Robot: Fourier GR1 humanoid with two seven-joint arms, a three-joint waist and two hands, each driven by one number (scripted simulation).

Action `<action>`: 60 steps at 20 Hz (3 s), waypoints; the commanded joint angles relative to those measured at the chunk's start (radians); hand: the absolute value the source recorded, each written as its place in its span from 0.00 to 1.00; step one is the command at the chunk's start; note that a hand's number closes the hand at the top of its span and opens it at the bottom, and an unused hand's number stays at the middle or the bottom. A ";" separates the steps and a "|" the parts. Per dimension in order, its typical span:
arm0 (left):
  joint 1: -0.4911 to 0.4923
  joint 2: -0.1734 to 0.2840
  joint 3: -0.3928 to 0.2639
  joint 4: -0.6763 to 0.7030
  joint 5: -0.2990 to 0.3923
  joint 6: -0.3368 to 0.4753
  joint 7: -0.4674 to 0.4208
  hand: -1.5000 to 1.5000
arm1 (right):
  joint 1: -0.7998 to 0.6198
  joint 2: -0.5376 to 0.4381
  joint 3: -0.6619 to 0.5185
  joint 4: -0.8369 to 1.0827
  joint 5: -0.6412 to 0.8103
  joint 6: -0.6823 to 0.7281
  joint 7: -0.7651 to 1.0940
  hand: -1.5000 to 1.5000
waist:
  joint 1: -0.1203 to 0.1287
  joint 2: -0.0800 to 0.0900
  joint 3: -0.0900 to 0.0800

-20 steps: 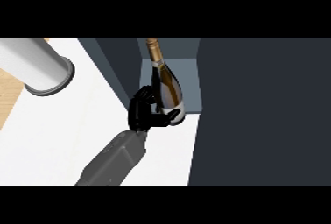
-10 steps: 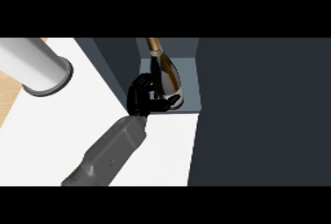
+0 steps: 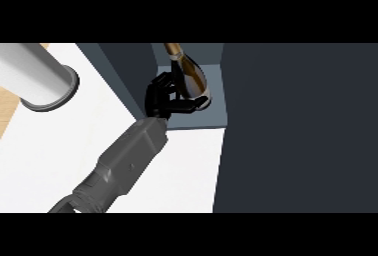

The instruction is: Pick up the wine, place it into the cabinet and close the cabinet

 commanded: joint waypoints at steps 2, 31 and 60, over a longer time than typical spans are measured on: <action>-0.113 0.001 0.046 0.078 0.019 -0.027 0.033 1.00 | -0.035 -0.017 -0.025 0.030 -0.016 0.011 -0.009 0.00 | -0.009 -0.002 0.001; -0.032 0.001 -0.146 -0.075 0.255 0.080 -0.036 1.00 | -0.050 0.014 0.062 0.053 0.001 0.023 -0.032 0.00 | -0.093 0.011 0.000; -0.160 0.001 -0.352 -0.040 0.348 0.233 -0.123 0.00 | -0.009 0.027 0.048 0.070 0.021 0.022 -0.090 0.00 | -0.064 0.005 0.002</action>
